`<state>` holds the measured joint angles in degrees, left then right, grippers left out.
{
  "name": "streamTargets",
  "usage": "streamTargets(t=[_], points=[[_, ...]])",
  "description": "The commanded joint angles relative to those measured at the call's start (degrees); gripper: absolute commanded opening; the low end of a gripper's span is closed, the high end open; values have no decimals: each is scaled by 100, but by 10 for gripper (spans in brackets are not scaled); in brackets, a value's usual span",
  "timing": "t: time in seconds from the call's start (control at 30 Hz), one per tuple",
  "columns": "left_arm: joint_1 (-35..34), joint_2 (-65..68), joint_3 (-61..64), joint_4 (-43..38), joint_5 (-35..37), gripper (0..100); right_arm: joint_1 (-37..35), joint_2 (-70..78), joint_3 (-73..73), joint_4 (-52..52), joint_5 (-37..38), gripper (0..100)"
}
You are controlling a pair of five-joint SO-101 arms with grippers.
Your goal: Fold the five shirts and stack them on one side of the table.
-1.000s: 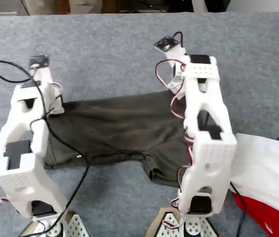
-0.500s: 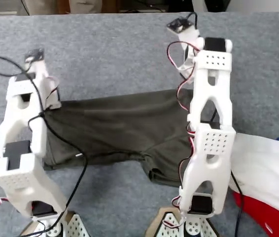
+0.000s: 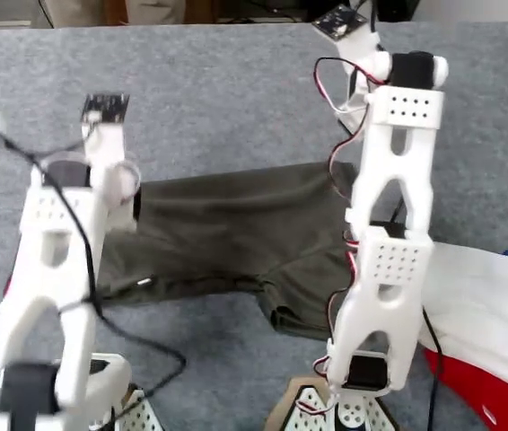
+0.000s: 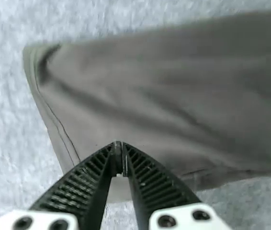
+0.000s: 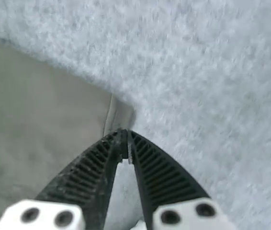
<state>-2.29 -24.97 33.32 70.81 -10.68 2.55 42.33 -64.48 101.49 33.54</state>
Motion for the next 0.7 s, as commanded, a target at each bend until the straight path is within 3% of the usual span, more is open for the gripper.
streamTargets(t=[0.0,0.2,0.43,0.67], points=[[26,-1059,1468,-580,-26,19,101,-1297,1015,88,-193,5],[44,-954,2295,-1248,-18,19,22,-2589,3697,-835,-246,5],[53,92,2286,-1925,26,19,-145,-3424,7336,-3244,-536,5],[44,752,2154,-1697,229,19,119,-3424,8180,-3789,-413,5]])
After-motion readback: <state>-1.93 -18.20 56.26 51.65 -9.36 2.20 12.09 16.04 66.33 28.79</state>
